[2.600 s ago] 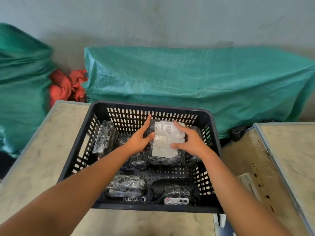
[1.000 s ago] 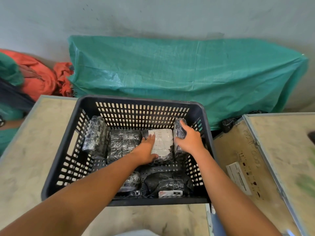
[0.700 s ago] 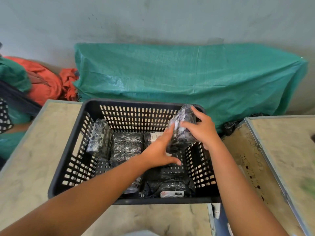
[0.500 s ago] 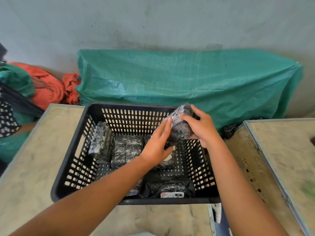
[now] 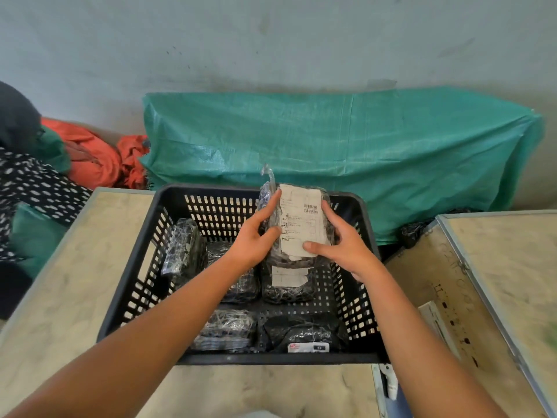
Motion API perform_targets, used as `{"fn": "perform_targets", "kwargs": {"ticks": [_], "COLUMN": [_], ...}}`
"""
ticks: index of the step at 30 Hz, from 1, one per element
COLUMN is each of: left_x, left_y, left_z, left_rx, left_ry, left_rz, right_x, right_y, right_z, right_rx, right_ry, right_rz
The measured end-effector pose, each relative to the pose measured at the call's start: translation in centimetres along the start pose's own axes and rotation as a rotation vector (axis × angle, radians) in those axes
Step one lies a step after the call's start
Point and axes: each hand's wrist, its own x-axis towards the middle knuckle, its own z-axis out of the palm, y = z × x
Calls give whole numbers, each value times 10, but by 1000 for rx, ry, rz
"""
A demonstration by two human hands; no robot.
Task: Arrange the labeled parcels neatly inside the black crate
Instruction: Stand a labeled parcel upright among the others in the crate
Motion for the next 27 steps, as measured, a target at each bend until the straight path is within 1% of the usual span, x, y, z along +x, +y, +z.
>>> {"fn": "perform_targets", "kwargs": {"ticks": [4,6,10,12,14,17,19,24,27], "left_x": [-2,-6,-11,-9,-3,3,3,6,12], "left_y": [-16,-28,-56,-64,-69,-79,-89,-103,-107], "left_z": [-3,-2,2,3,3,7,10,18,22], "left_rx": [75,100,156,227,314,455,537,587,608], "left_ry": [-141,-198,-275,-262,-220,-177,-181,-209,-202], "left_rz": [-98,-172,-307,-355,-396,-399,-406,-480,-494], "right_x": [7,8,7,13,21,28,28,31,32], "right_y": [11,19,42,50,54,65,76,92,95], "right_z": [-4,-6,3,13,23,40,48,47,47], "right_rx": [-75,-119,-156,-183,-196,-249,-272,-256,-255], "right_ry": [-8,-39,-138,-154,-135,-61,-17,-62,-53], "right_rz": [-1,15,149,203,245,272,276,324,322]}}
